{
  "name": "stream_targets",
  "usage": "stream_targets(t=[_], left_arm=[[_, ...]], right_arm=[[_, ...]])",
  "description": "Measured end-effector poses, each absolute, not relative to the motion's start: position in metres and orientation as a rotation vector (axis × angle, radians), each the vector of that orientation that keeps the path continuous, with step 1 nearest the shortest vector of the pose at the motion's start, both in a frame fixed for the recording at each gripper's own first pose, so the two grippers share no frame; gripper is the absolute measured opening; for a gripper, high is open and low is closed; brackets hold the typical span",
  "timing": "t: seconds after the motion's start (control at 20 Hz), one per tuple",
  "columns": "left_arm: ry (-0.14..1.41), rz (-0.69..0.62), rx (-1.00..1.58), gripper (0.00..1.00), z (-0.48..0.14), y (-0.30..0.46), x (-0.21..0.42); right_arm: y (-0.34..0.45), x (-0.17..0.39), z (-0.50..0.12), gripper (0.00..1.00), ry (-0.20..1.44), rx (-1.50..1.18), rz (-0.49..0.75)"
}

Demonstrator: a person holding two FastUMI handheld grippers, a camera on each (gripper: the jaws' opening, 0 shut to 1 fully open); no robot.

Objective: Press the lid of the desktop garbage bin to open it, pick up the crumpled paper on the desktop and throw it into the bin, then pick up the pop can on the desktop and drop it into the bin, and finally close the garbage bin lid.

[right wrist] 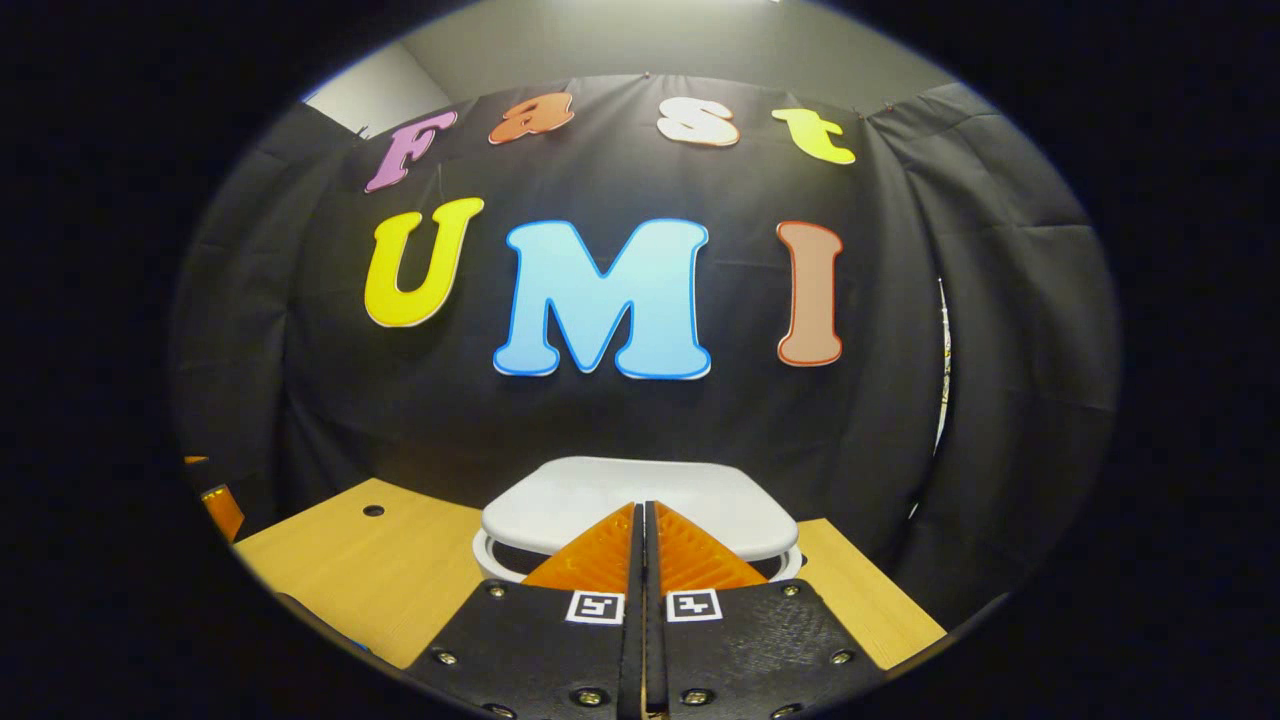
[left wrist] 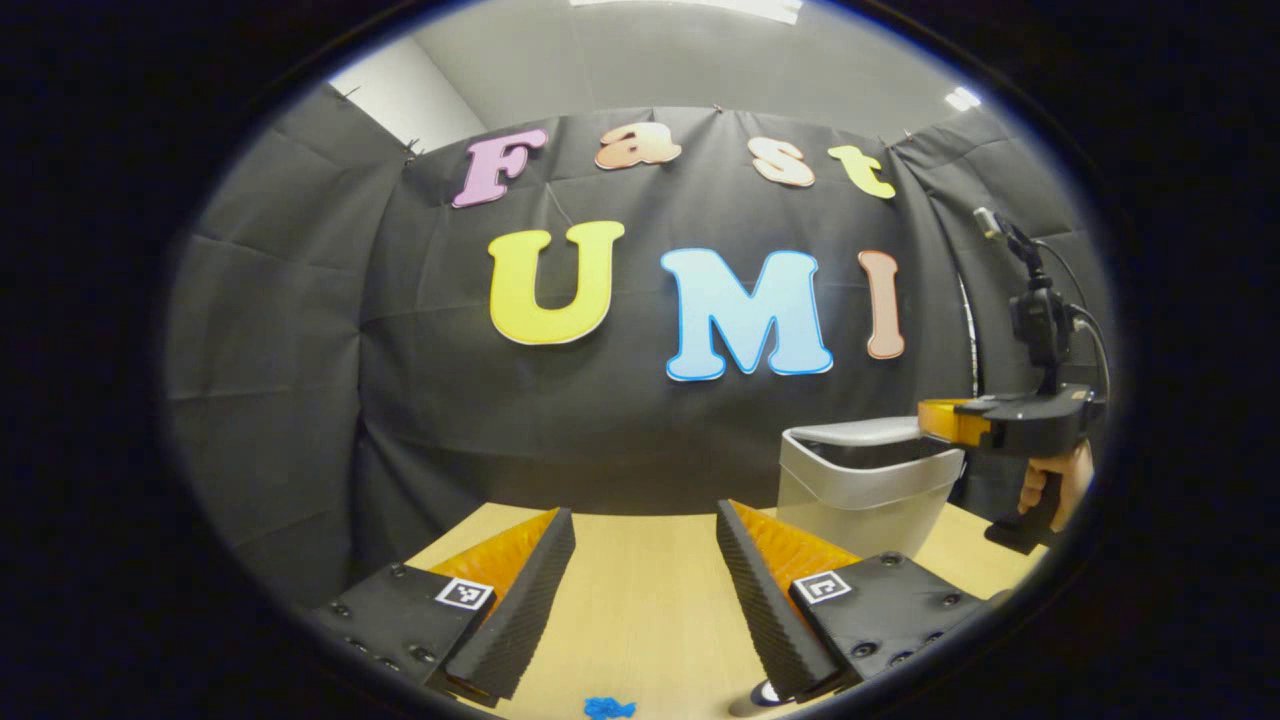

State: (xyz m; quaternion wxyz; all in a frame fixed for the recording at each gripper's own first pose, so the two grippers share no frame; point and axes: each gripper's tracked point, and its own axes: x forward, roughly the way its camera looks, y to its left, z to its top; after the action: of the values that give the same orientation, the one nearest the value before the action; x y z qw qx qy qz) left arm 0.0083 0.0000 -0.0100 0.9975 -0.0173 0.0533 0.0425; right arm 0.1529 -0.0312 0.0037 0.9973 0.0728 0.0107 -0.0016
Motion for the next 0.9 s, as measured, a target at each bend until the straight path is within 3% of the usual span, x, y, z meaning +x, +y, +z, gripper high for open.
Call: stream_targets(t=[0.75,0.8,0.9], left_arm=[[0.131,0.109,-0.049,0.96,-0.025,0.016,-0.006],[0.138,0.102,-0.045,0.91,-0.029,0.014,-0.004],[0.151,0.095,-0.046,0.91,-0.038,0.016,-0.003]], right_arm=[[-0.035,0.137,0.017,0.01,-0.003,0.113,-0.007],[-0.034,0.134,0.017,0.01,-0.005,0.113,-0.009],[-0.032,0.129,0.016,0.01,-0.012,0.119,-0.009]])
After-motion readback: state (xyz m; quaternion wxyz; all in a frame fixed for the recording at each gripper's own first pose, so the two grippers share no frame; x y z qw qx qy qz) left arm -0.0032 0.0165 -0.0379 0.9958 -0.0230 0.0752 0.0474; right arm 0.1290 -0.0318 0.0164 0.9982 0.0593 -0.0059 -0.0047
